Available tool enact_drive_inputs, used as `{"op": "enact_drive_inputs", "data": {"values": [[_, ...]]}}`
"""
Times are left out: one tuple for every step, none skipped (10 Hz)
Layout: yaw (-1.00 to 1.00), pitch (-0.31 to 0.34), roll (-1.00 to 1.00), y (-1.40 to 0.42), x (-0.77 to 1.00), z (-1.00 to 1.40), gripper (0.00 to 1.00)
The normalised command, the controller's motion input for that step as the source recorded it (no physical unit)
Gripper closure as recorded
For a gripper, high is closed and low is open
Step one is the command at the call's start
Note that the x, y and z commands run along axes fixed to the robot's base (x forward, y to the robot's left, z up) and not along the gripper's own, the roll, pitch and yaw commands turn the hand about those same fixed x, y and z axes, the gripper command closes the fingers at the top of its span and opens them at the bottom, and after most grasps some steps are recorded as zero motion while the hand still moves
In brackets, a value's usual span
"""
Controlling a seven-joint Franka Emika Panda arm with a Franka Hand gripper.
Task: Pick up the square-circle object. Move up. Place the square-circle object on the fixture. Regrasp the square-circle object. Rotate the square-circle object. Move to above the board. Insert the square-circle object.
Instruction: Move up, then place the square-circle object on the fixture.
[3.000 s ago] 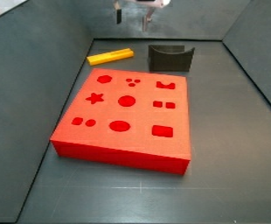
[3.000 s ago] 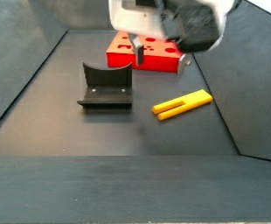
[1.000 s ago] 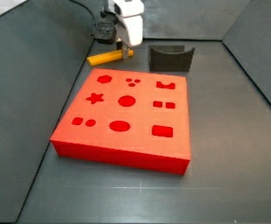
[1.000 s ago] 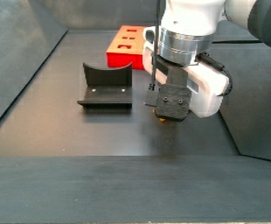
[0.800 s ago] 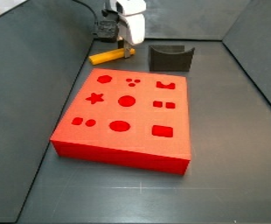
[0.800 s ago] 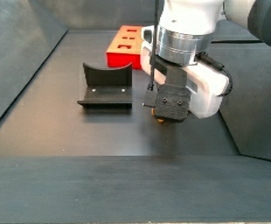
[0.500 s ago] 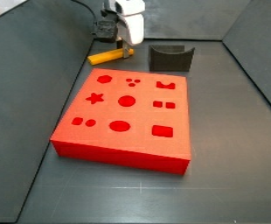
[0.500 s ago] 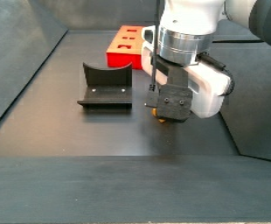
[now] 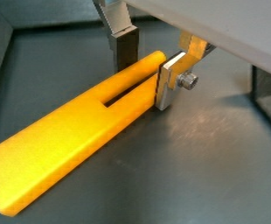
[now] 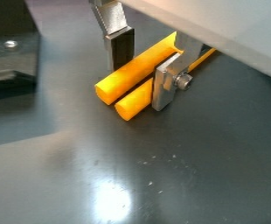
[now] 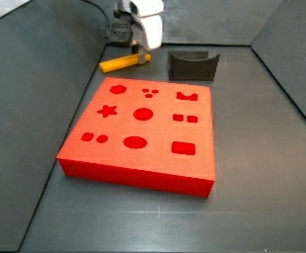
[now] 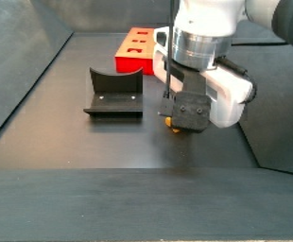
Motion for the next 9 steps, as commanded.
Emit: {"op": "enact_drive_inputs", "data": {"values": [[-0.04, 0.042, -0.01, -0.02, -0.07, 0.76, 1.00], [-0.04, 0.052, -0.01, -0.02, -0.08, 0.62, 1.00], [-0.04, 0.056, -0.01, -0.01, -0.05, 0.49, 1.00], [-0.03, 0.058, 0.00, 0.00, -0.03, 0.29, 1.00], [-0.03, 0.059, 0.00, 0.00, -0.02, 0.18, 1.00], [0.00, 0.000, 0.00, 0.00, 0.00, 1.00, 1.00], [0.00, 0.008, 0.00, 0.00, 0.00, 1.00, 1.00], [0.00, 0.027, -0.01, 0.00, -0.02, 1.00, 1.00], [0.00, 0.029, 0.00, 0.00, -0.02, 1.00, 1.00]]}}
